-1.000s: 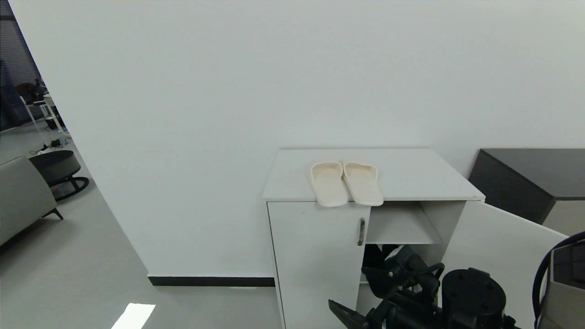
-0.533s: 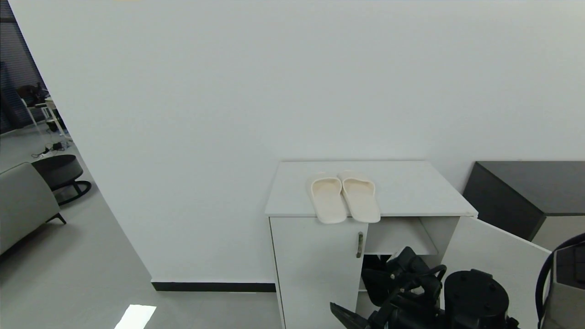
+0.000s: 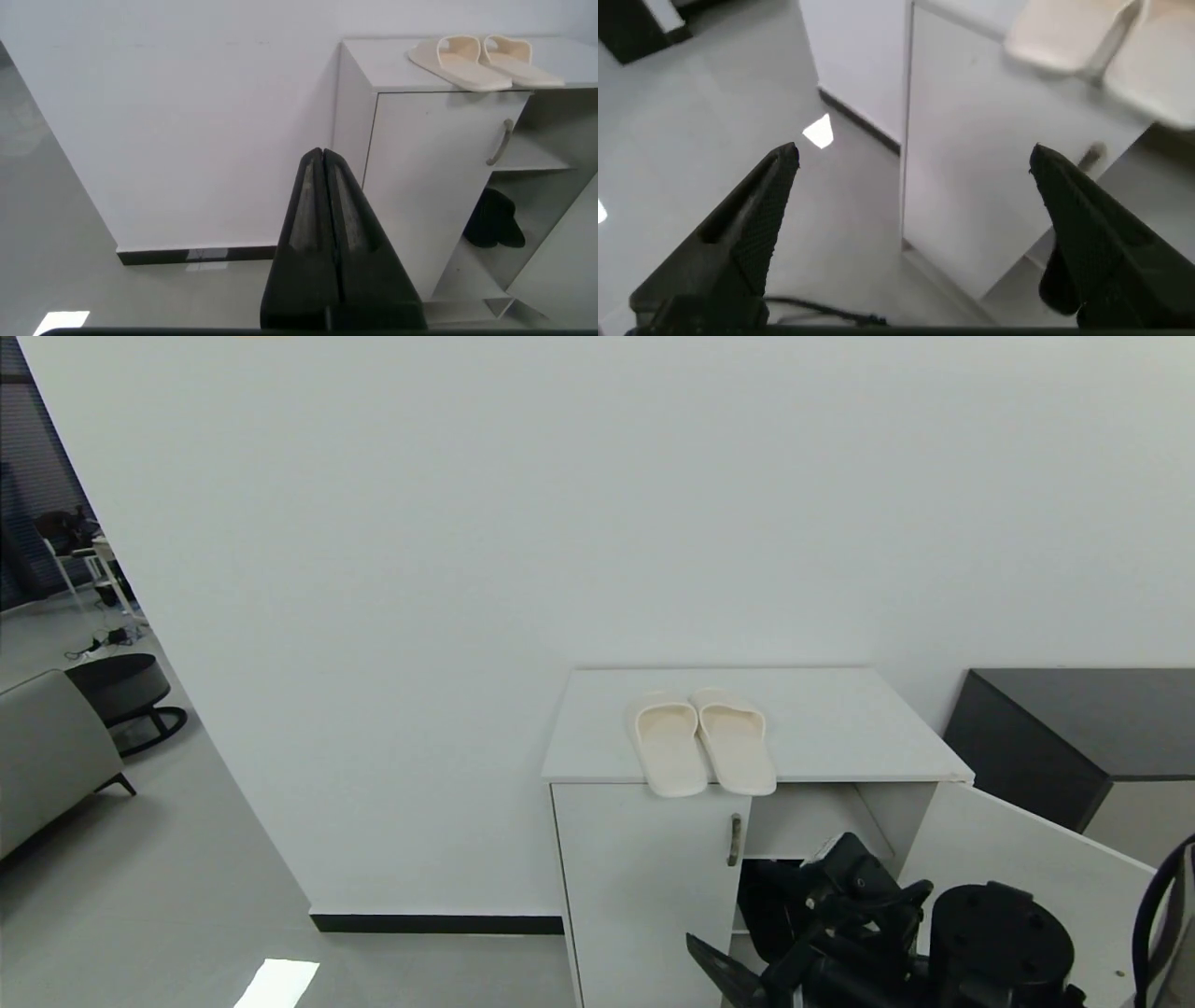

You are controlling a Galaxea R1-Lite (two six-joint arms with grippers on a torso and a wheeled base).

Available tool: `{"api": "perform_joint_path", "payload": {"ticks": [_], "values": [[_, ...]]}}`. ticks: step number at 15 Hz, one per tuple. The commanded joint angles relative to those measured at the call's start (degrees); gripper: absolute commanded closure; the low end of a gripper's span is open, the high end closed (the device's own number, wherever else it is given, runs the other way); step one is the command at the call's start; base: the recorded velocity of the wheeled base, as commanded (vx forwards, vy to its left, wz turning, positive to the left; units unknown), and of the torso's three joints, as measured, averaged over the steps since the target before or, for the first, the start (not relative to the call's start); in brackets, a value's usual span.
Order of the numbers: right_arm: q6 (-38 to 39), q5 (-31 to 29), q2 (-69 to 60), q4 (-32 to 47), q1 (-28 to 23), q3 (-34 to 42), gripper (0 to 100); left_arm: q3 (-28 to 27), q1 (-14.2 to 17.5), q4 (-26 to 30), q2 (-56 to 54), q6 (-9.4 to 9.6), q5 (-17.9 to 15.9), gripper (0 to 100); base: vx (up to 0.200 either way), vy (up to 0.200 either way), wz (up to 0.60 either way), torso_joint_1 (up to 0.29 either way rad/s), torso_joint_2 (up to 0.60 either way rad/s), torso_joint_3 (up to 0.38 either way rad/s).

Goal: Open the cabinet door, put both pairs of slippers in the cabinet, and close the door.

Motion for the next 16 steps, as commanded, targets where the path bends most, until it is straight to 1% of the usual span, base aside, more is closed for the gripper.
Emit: {"api": "perform_joint_path", "payload": {"ticks": [1,2,3,4,5,7,10,11,13,14,16], "values": [[0.52,-4.48,-3.23,9.79,-0.09,-7.97,0,0.00,0.01,-0.01,0.05,0.03,-0.06,100,0.000,0.000,0.00,0.000,0.00,0.000],[2.28,-8.87,-4.99,18.66,-0.45,-12.19,0,0.00,0.01,-0.01,0.05,-0.05,-0.06,100,0.000,0.000,0.00,0.000,0.00,0.000],[12.74,-13.79,-8.59,39.49,-0.01,-22.04,0,0.00,0.01,-0.01,0.05,-0.05,-0.06,100,0.000,0.000,0.00,0.000,0.00,0.000],[17.57,-16.25,-10.35,49.95,0.78,-27.66,0,0.00,0.01,-0.01,0.05,0.12,-0.24,100,0.000,0.000,0.00,0.000,0.00,0.000],[19.15,-20.12,-10.17,54.96,0.78,-31.70,0,0.00,0.01,-0.01,0.05,-0.05,-0.24,100,0.000,0.000,0.00,0.000,0.00,0.000],[18.80,-26.80,-7.89,54.17,0.61,-33.37,0,0.00,0.01,-0.01,0.05,-0.05,-0.24,100,0.000,0.000,0.00,0.000,0.00,0.000],[14.67,-27.50,-5.43,46.17,0.52,-32.14,0,0.00,0.01,-0.01,0.05,-0.05,-0.24,100,0.000,0.000,0.00,0.000,0.00,0.000],[11.51,-27.33,-2.53,38.26,-0.71,-30.65,0,0.00,0.01,-0.01,0.05,0.03,-0.24,100,0.000,0.000,0.00,0.000,0.00,0.000],[8.17,-27.15,5.39,27.36,-3.87,-29.86,0,0.00,0.01,-0.01,0.05,0.03,-0.24,100,0.000,0.000,0.00,0.000,0.00,0.000],[8.08,-27.07,7.32,24.99,-4.93,-29.95,0,0.00,0.01,-0.01,0.05,0.03,-0.24,100,0.000,0.000,0.00,0.000,0.00,0.000],[7.99,-26.98,7.85,25.26,-5.37,-30.03,0,0.00,0.01,-0.01,0.14,0.21,-0.24,100,0.200,-0.200,0.00,-0.002,0.00,0.002]]}}
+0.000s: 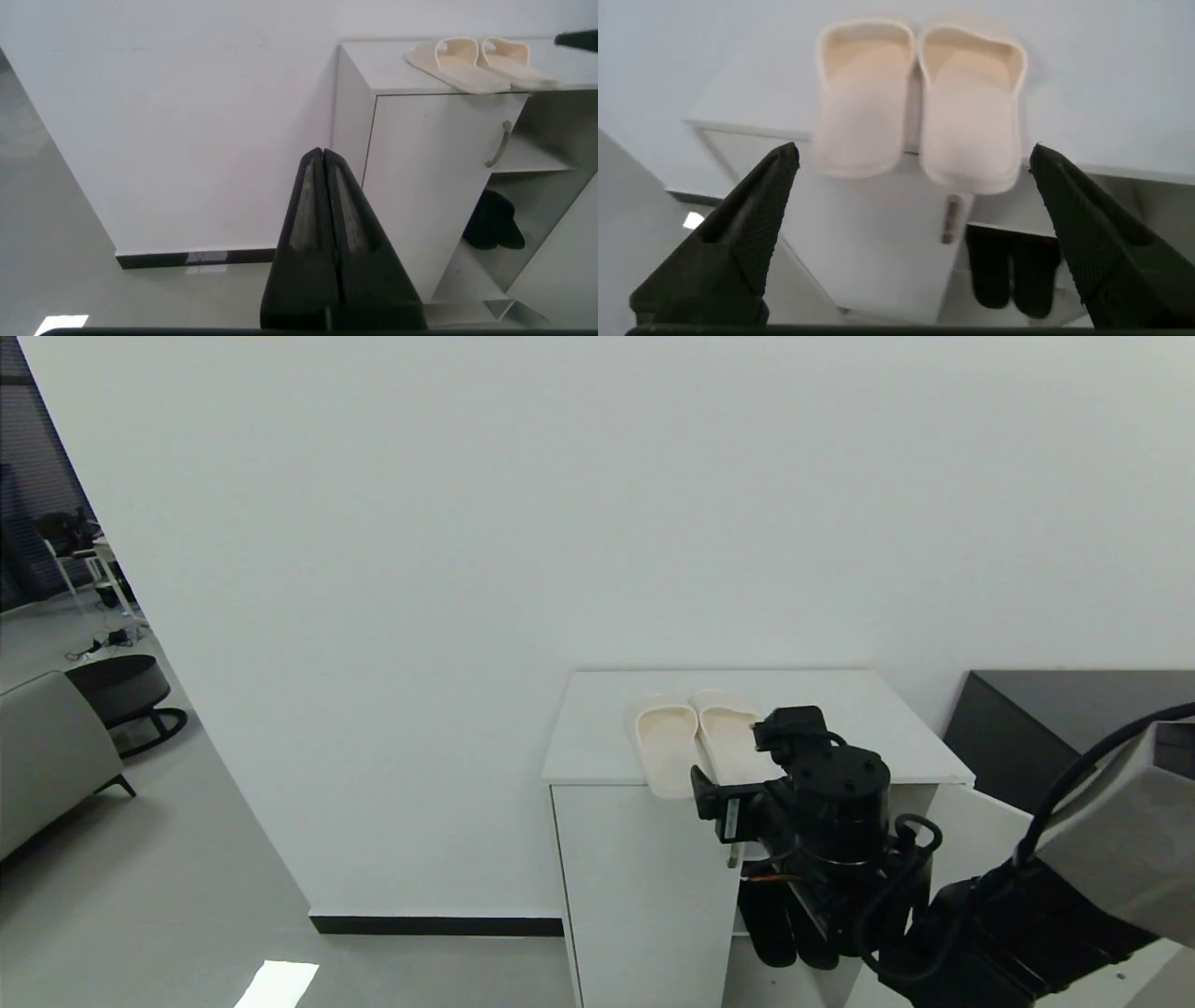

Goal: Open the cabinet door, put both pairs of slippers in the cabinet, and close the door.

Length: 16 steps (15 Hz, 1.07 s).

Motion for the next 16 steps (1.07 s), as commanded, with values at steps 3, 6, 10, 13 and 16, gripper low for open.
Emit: {"api": "perform_joint_path", "payload": {"ticks": [3,6,10,13,16], "values": [[-0.14,0.04,3.48,0.20,-0.88,-0.30,0,0.00,-0.01,0.02,0.02,0.30,0.09,100,0.200,-0.067,0.00,-0.004,0.00,0.002],[-0.50,0.04,4.80,2.40,-0.88,-3.55,0,0.00,-0.01,0.02,0.02,0.22,0.09,100,0.133,0.000,0.00,0.008,0.00,0.002],[-0.32,2.76,5.24,2.49,1.22,-5.57,0,0.00,-0.01,0.02,0.02,-0.14,0.09,100,0.000,0.000,0.00,0.000,0.00,0.000],[-0.41,3.46,5.42,4.77,1.66,-8.21,0,0.00,-0.01,0.02,0.02,-0.14,0.01,100,0.000,0.000,0.00,0.000,0.00,0.000],[-0.41,5.49,6.65,9.17,1.66,-11.81,0,0.00,-0.01,0.02,0.02,-0.14,0.09,100,0.000,0.000,0.00,0.000,0.00,0.000]]}}
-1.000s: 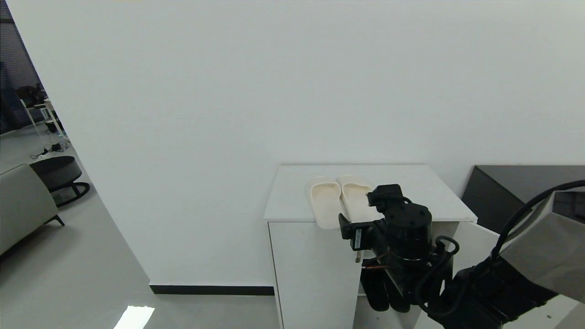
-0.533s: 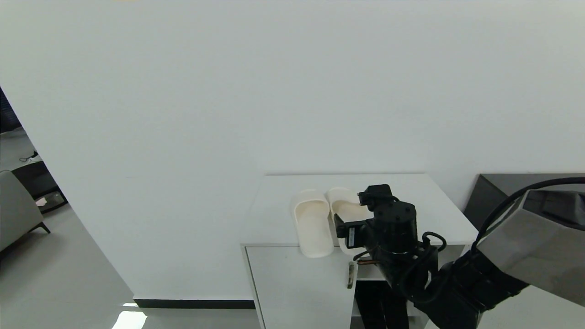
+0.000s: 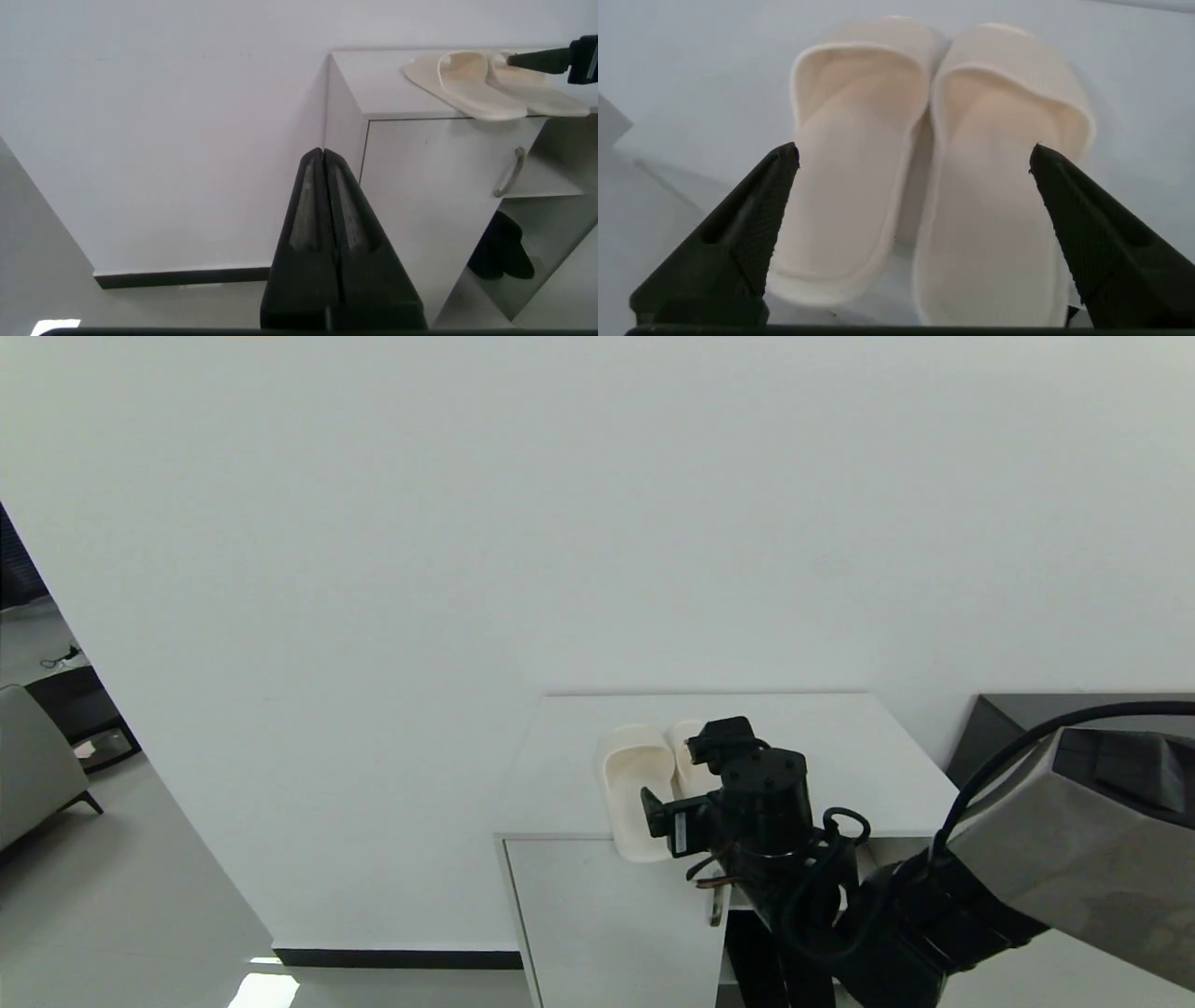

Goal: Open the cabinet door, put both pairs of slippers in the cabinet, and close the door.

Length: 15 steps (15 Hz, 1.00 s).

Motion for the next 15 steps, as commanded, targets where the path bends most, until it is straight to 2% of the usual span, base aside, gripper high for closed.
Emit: {"api": "perform_joint_path", "payload": {"ticks": [1,7,15], "values": [[-0.06,0.12,2.40,1.60,-0.05,-4.02,0,0.00,0.02,-0.01,0.05,0.00,0.03,100,0.000,0.000,0.00,0.000,0.00,0.000],[-0.14,0.03,9.00,4.59,-1.63,-12.63,0,0.00,0.02,-0.01,0.05,-0.09,0.03,100,0.000,0.000,0.00,0.000,0.00,0.000],[-0.50,0.83,12.33,8.10,-4.35,-19.49,0,0.00,0.02,-0.01,0.05,0.00,0.03,100,0.000,0.000,0.00,0.000,0.00,0.000]]}}
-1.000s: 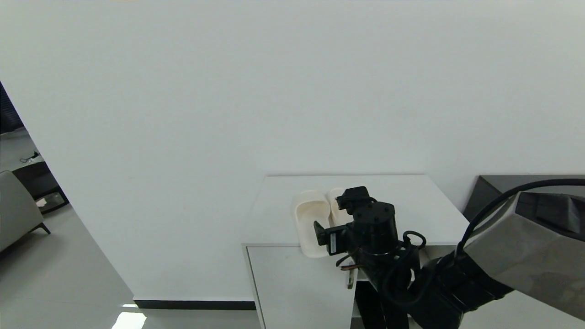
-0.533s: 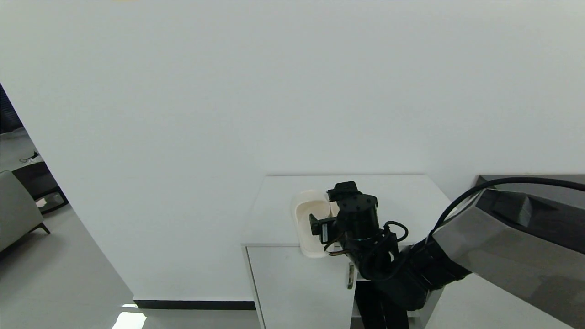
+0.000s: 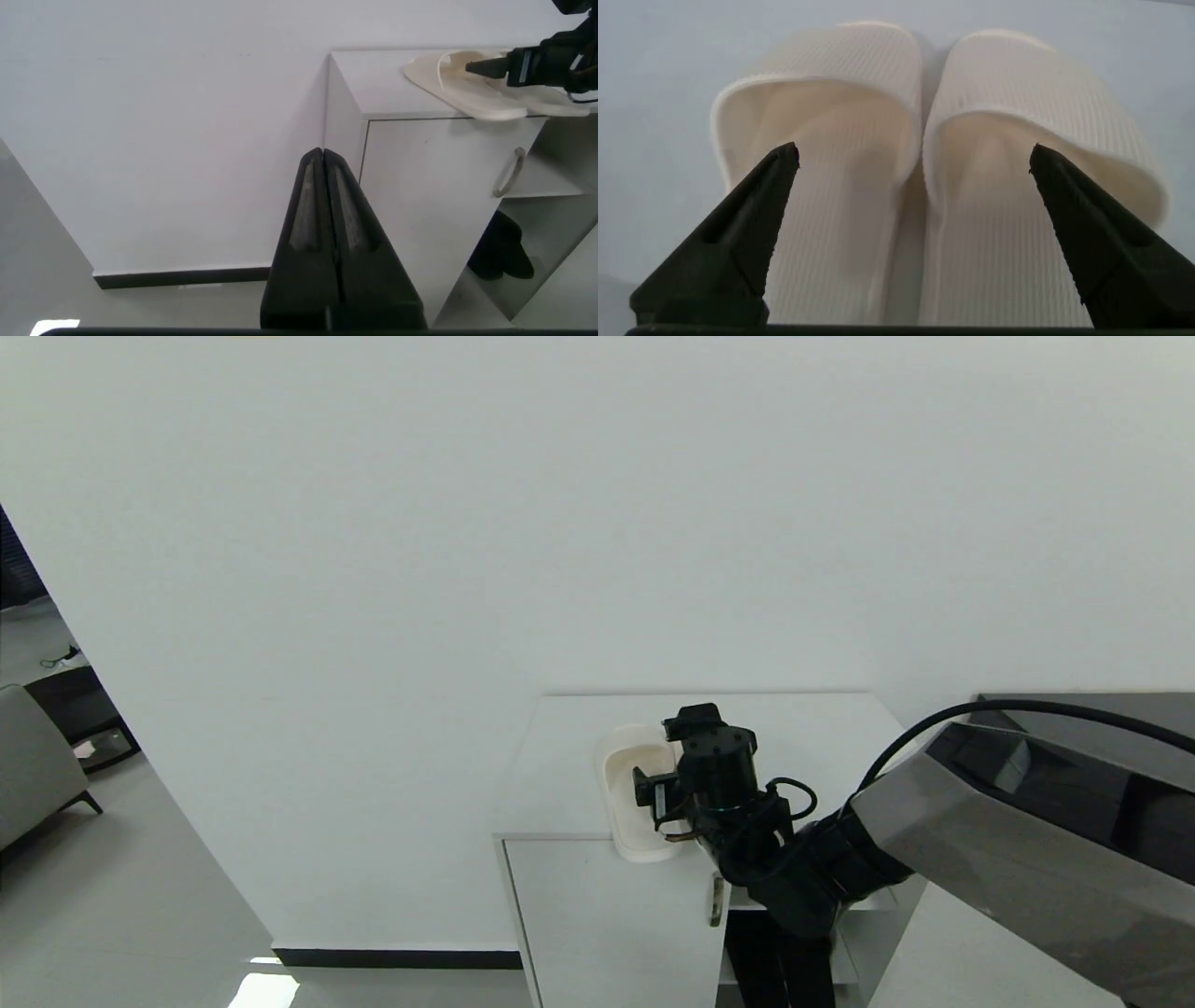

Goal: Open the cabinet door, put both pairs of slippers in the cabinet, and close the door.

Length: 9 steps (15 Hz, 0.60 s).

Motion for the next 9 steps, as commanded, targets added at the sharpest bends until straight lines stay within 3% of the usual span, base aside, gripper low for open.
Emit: {"api": "perform_joint_path", "payload": {"ticks": [1,4,5,9], "values": [[-0.01,0.34,0.95,0.43,-0.33,-1.68,0,0.00,0.01,-0.01,0.05,0.02,0.01,100,0.000,0.000,0.00,0.000,0.00,0.000],[0.08,0.34,1.75,2.28,-0.59,-3.88,0,0.00,0.01,-0.01,0.05,0.02,-0.08,100,0.000,0.000,0.00,0.000,0.00,0.000],[0.08,0.34,2.27,2.81,-0.68,-4.93,100,0.00,0.01,-0.01,0.05,-0.07,0.01,100,0.000,0.000,0.00,0.000,0.00,0.000],[0.08,1.13,2.62,3.77,-0.68,-5.73,100,0.00,0.01,-0.01,0.05,0.02,-0.08,100,0.000,0.000,0.00,0.000,0.00,0.000]]}}
